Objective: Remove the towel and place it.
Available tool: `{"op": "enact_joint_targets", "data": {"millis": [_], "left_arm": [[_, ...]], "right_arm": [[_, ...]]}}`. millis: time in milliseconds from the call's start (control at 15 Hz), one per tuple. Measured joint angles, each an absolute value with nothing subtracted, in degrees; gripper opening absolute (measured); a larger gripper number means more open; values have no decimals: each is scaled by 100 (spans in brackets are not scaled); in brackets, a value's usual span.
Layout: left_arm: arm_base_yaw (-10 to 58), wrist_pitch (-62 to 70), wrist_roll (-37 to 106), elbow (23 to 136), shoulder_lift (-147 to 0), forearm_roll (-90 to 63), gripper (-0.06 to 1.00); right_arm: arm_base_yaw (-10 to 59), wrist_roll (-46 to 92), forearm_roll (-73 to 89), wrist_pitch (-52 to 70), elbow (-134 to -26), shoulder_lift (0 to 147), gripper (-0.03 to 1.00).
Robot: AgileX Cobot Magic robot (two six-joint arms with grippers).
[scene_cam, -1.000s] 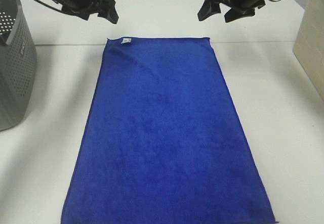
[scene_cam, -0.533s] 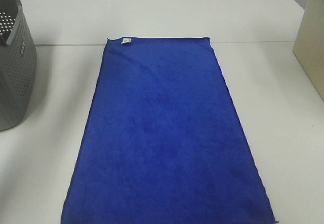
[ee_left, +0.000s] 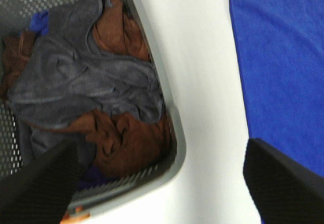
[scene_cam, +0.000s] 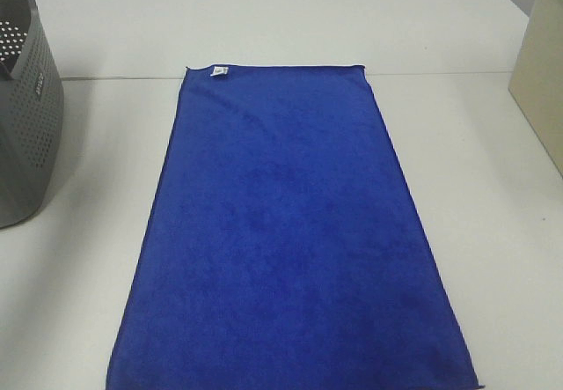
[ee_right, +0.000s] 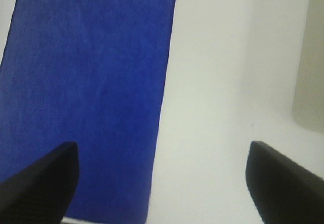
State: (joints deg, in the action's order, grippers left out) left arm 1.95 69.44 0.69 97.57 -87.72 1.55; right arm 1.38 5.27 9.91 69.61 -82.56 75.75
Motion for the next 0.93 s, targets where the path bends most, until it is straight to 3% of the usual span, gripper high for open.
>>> {"op": "enact_joint_targets", "data": {"millis": [333,933], "left_arm": [[195,6721,-115,6795,-5541,682,81],[195,6560,-252,3879,-1553,837,81]], "right_arm": [[138,516,985,6984,-5707,4314,86],[138,602,728,6692,-3908,1049,86]]}}
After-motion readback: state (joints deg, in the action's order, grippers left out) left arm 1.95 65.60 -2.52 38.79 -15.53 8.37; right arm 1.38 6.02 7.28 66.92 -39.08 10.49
